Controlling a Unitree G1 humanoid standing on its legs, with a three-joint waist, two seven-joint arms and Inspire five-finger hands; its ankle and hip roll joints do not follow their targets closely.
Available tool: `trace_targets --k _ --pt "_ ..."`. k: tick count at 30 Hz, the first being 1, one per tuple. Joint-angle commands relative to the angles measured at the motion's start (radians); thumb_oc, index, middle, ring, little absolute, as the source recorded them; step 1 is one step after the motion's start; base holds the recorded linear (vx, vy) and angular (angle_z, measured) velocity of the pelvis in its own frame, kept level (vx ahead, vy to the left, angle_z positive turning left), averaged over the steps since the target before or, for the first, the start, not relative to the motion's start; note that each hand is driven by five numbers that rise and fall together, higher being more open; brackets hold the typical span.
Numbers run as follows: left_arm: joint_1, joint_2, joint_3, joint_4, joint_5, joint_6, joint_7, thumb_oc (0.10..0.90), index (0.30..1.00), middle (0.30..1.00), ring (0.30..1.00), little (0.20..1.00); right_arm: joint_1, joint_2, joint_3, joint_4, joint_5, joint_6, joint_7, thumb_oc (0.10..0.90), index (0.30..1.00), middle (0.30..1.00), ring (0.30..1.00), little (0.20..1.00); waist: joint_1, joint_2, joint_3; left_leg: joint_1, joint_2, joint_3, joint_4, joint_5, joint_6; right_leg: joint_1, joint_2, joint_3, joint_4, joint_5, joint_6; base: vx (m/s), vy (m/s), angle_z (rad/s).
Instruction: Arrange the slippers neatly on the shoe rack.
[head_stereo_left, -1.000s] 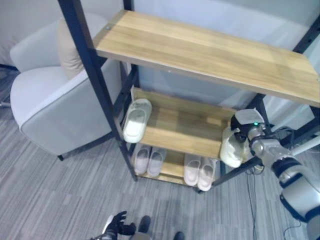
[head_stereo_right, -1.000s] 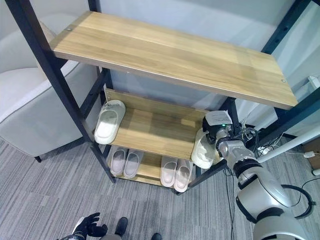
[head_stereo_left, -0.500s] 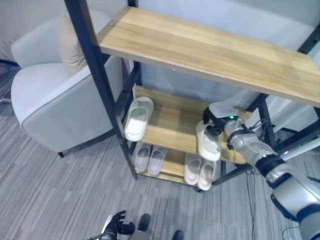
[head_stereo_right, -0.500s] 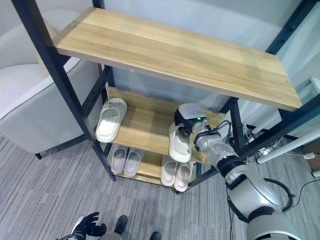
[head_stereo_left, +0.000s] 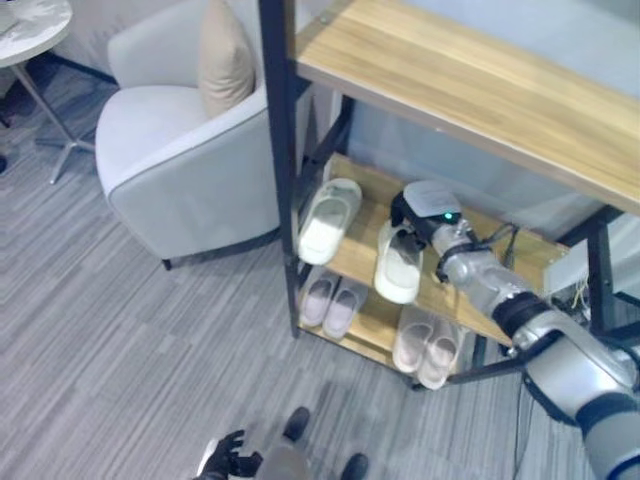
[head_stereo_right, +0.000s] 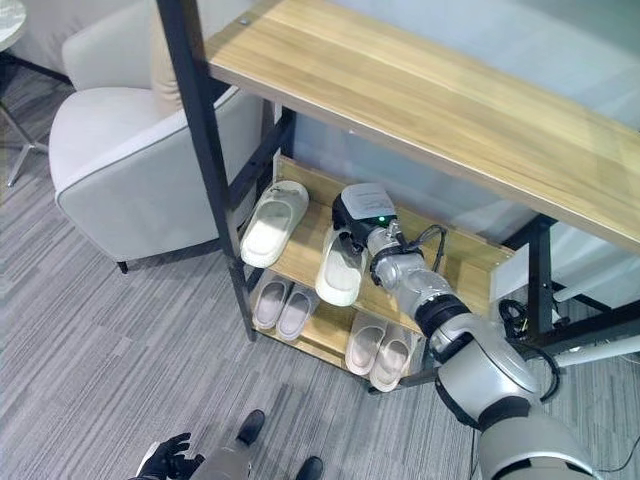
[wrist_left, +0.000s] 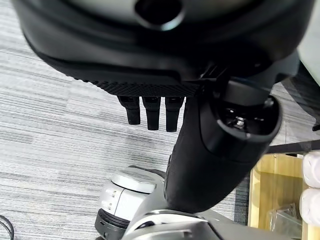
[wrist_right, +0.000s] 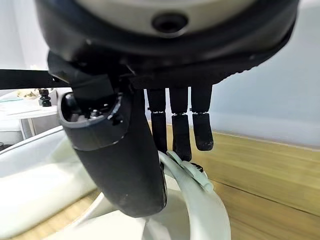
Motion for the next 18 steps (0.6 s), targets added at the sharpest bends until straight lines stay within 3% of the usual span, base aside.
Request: trace_targets --k 1,8,9,10,11,18 --pt "-0.001 -0.024 -0.076 0.041 -0.021 -0.020 -0.001 0.800 0.900 0.900 0.900 0.900 -0.119 0.023 -0.023 0.034 0.069 -0.019 -0.060 0.400 0.300 0.300 0.300 0.300 0.040 -0.001 -0.035 0.058 0.004 0.043 -0.030 -0.058 -0.008 -0.004 -0.032 0.038 0.005 -0.022 0.067 0.02 0.003 0.10" --pt "-0.016 -0.023 -0.093 0.029 -0.037 -0.021 0.002 0.800 0.900 0.900 0.900 0.900 -0.146 0.030 -0.022 0.097 0.087 -0.007 -0.069 0.400 0.300 0.300 0.300 0.300 0.058 -0.002 -0.030 0.043 -0.004 0.019 -0.030 -0.051 -0.010 -0.004 -0.038 0.006 0.007 -0.027 0.066 0.01 0.003 0.13" --pt "-0.018 -0.025 -0.099 0.029 -0.038 -0.021 0.001 0.800 0.900 0.900 0.900 0.900 -0.147 0.032 -0.025 0.114 0.093 -0.004 -0.072 0.464 0.396 0.396 0.396 0.396 0.061 -0.001 -0.030 0.041 -0.006 0.015 -0.030 -0.050 -0.011 -0.004 -0.038 0.000 0.007 -0.026 0.066 0.01 0.005 0.18" --pt "-0.018 -0.025 -0.099 0.029 -0.038 -0.021 0.001 0.800 0.900 0.900 0.900 0.900 -0.147 0.032 -0.025 0.114 0.093 -0.004 -0.072 0.568 0.552 0.552 0.552 0.552 0.061 -0.001 -0.030 0.041 -0.006 0.015 -0.030 -0.050 -0.011 -0.004 -0.039 0.000 0.007 -0.026 0.066 0.02 0.016 0.15" --pt "-0.018 -0.028 -0.103 0.031 -0.039 -0.021 0.000 0.800 0.900 0.900 0.900 0.900 -0.147 0.033 -0.027 0.120 0.098 -0.003 -0.076 0.800 0.900 0.900 0.900 0.900 0.062 0.001 -0.030 0.040 -0.007 0.012 -0.030 -0.050 -0.011 -0.003 -0.040 -0.002 0.007 -0.026 0.066 0.01 0.012 0.09" --pt "-0.016 -0.039 -0.106 0.036 -0.041 -0.017 0.003 0.800 0.900 0.900 0.900 0.900 -0.143 0.033 -0.028 0.068 0.103 -0.007 -0.080 0.800 0.900 0.900 0.900 0.900 0.050 0.010 -0.037 0.046 -0.009 0.019 -0.030 -0.054 -0.011 -0.003 -0.045 0.002 0.009 -0.024 0.065 0.00 0.005 0.02"
